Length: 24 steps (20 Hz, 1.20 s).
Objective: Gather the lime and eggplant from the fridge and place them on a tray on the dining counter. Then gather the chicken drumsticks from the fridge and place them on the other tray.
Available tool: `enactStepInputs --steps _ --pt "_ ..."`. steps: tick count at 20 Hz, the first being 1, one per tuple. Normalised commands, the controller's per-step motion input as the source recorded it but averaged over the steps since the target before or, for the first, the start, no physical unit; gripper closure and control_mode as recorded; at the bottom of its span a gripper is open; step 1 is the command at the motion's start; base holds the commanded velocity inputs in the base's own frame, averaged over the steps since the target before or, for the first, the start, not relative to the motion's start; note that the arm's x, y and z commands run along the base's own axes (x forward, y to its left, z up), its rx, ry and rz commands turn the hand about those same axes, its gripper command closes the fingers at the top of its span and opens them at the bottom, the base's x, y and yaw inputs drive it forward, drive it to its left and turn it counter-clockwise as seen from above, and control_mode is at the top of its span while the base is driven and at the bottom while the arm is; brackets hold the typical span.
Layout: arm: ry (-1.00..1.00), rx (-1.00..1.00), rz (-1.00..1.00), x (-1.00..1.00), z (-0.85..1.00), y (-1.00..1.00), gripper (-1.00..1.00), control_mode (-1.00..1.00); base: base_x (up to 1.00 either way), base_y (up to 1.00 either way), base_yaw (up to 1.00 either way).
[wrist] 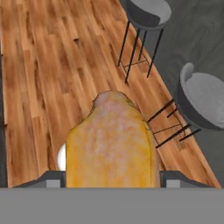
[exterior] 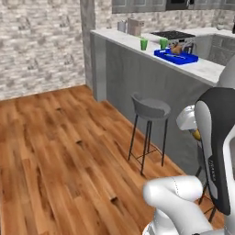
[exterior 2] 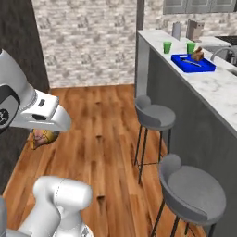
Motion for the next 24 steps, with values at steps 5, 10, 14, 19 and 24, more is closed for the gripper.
enactStepInputs --steps 5,10,14,19,24 --pt "0.00 0.00 0.00 0.00 0.00 0.00 1.00 1.00 1.00 0.57 -0.27" --pt "0.00 0.00 0.00 0.00 0.00 0.00 1.00 1.00 1.00 0.59 -0.27" --pt "0.00 0.00 0.00 0.00 0.00 0.00 1.00 1.00 1.00 0.57 -0.28" --pt "0.00 0.00 0.00 0.00 0.00 0.00 1.00 1.00 0.97 0.54 -0.30" --pt "0.00 0.00 0.00 0.00 0.00 0.00 1.00 1.00 0.80 0.51 -0.36"
